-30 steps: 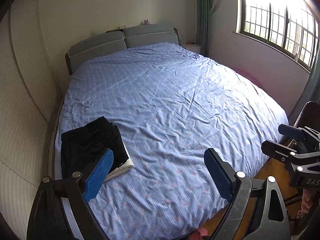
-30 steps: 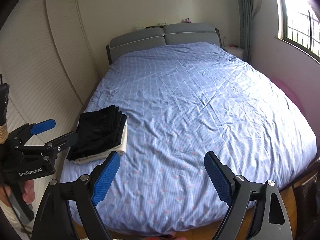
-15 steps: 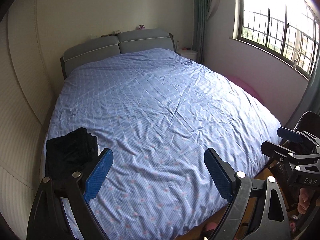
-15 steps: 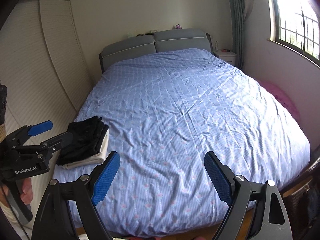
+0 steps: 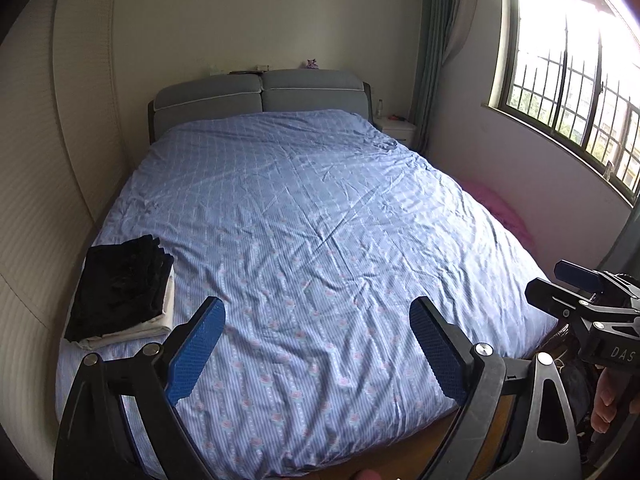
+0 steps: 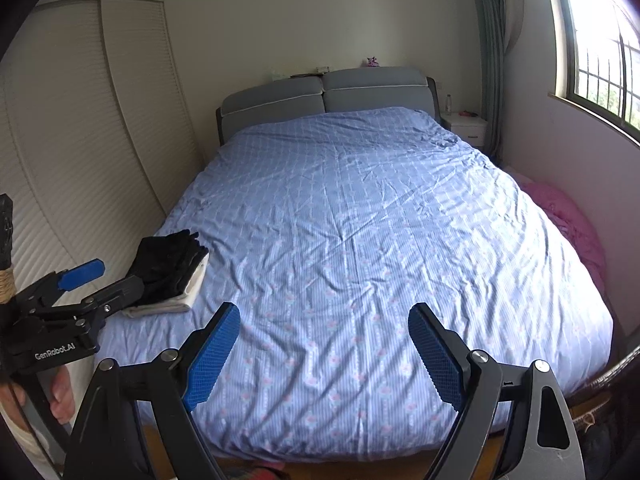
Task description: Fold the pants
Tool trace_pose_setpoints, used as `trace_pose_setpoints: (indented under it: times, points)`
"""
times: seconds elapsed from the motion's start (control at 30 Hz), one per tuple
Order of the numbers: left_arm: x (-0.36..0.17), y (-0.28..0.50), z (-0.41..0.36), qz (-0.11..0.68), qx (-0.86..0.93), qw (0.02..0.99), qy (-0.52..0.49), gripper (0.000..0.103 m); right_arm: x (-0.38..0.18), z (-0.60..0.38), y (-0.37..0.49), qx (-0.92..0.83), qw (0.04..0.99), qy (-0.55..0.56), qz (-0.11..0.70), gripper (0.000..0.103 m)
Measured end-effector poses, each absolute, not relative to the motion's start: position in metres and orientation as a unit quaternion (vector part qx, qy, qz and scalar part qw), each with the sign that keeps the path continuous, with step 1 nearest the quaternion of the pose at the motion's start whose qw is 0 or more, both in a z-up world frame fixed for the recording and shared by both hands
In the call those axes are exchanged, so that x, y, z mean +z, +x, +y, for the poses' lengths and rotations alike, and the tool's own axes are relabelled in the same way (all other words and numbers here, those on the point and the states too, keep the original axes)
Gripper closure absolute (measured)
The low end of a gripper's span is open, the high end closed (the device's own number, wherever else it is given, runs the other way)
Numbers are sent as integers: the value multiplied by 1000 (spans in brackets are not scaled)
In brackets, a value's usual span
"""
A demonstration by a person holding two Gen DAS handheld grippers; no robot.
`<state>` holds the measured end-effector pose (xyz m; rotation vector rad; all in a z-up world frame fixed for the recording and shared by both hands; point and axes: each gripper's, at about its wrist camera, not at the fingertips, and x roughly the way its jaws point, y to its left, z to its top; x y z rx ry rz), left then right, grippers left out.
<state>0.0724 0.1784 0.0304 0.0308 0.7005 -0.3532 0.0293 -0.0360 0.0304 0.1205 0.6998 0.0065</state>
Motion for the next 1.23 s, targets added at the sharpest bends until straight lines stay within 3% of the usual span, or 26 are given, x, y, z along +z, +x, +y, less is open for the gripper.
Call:
trace_pose_setpoints:
  times: [0.5,1.23]
  points:
    - [44,31,142,316,-150,937,26,0,36,-73,-4,24,942,52,329,16]
    - [50,16,128,305,-150,940,30,0,40,-89,-26,13,947,53,317,16]
